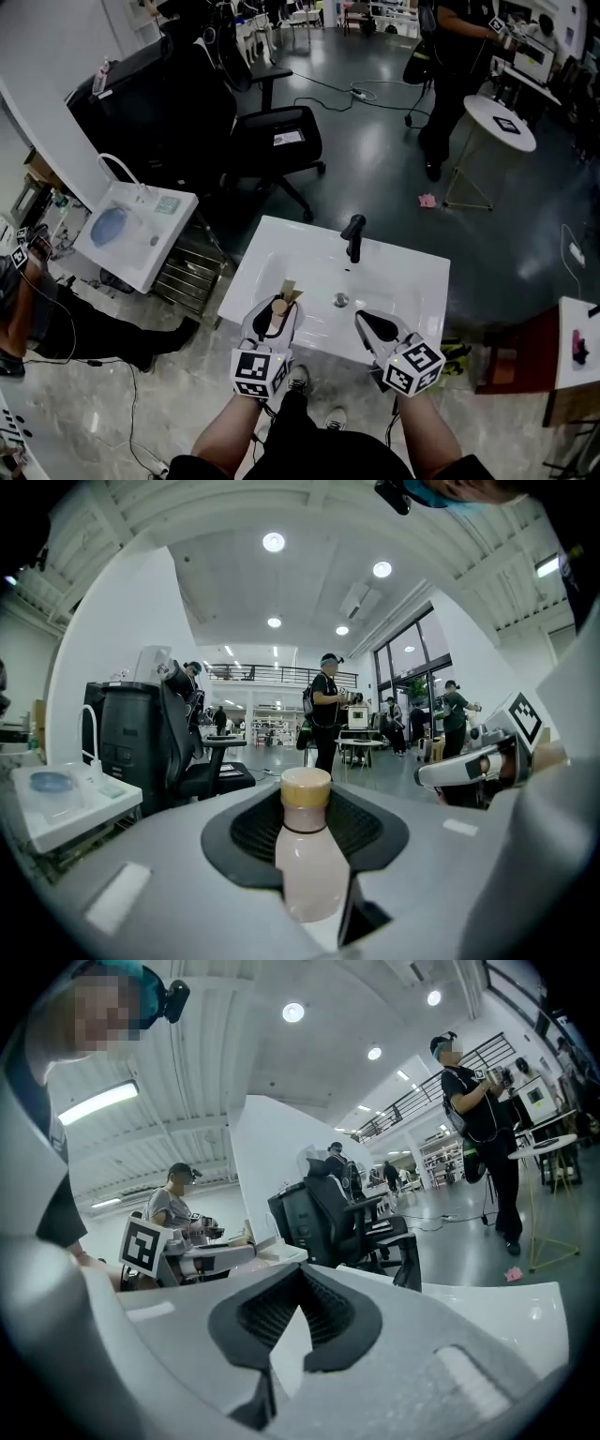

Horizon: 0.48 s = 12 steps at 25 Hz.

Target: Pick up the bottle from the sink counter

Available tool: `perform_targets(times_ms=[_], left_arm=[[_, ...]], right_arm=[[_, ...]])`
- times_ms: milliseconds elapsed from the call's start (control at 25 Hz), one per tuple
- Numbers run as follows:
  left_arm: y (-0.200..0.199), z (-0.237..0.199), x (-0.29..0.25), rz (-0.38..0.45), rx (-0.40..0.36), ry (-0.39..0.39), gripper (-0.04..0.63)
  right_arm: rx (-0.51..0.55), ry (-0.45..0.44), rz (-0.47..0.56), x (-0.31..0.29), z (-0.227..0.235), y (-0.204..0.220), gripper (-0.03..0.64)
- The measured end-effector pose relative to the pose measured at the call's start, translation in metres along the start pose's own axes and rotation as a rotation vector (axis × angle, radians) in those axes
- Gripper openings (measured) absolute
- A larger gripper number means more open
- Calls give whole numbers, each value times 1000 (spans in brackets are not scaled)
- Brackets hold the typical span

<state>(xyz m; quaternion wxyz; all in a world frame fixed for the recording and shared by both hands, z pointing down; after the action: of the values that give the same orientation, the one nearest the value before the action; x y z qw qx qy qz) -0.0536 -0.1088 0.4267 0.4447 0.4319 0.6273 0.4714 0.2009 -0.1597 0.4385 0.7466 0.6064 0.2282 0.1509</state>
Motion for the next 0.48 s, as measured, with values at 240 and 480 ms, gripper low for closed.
perform_targets(times_ms=[240, 480], left_arm=[[11, 30, 27, 4, 10, -22, 137], [17, 51, 52, 1, 18, -36, 137]], right_arm=[[13, -31, -4, 28, -8, 8, 0], [12, -63, -16, 43, -15, 12, 0]])
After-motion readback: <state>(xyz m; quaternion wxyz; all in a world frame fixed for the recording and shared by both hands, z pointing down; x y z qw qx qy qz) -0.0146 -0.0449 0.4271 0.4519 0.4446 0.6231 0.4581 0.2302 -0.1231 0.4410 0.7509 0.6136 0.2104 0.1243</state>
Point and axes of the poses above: the fingertips, and each gripper's own axes: x backward along the fingers, z to its right, y out of its underside, the point moved 10 cm from there along x, backward along the fingers, and after that the axes turned 8 degrees about x, right-handed, at the moved point
